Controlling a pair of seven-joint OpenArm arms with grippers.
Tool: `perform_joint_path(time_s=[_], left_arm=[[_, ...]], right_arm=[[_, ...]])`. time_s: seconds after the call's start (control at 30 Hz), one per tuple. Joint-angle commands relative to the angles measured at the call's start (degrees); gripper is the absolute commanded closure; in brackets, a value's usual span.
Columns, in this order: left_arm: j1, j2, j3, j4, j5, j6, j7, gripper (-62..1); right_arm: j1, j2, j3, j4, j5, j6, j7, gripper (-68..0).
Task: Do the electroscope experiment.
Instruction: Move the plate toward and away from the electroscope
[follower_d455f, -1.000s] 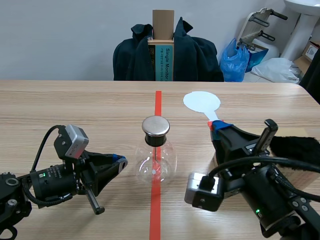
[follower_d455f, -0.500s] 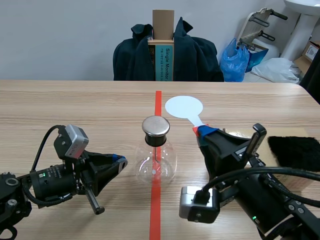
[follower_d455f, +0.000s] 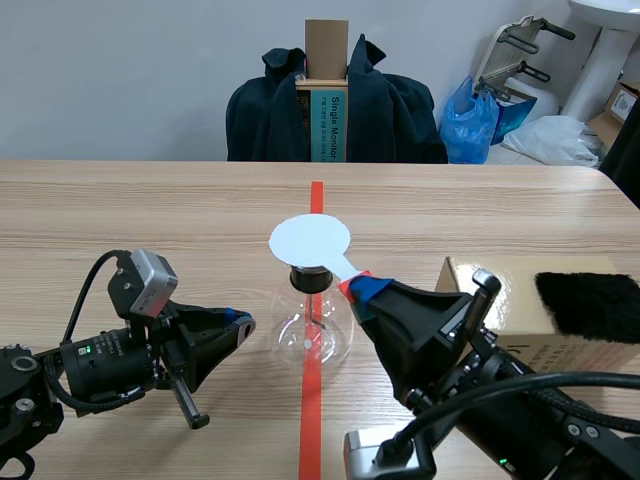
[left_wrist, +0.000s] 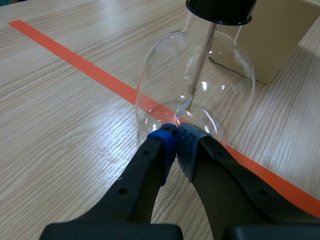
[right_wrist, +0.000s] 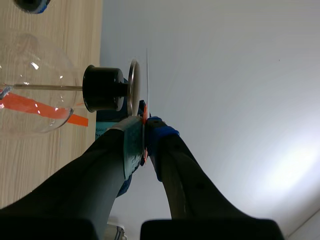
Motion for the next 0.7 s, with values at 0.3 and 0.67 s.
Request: perform_joint_path(time_s=[0.3,0.67], left_arm=[[-0.46,0.26,-0.07,0.68,-0.57,-0.09,-0.98,-3.0],[-0.46,0.26,-0.07,0.68,-0.57,-0.09,-0.98,-3.0]], right_arm=[[0.35,0.15,0.44,1.11,-0.26,-0.87,0.57,-0.8],[0.35,0.15,0.44,1.11,1.14,-0.87,-7.06,-0.8]])
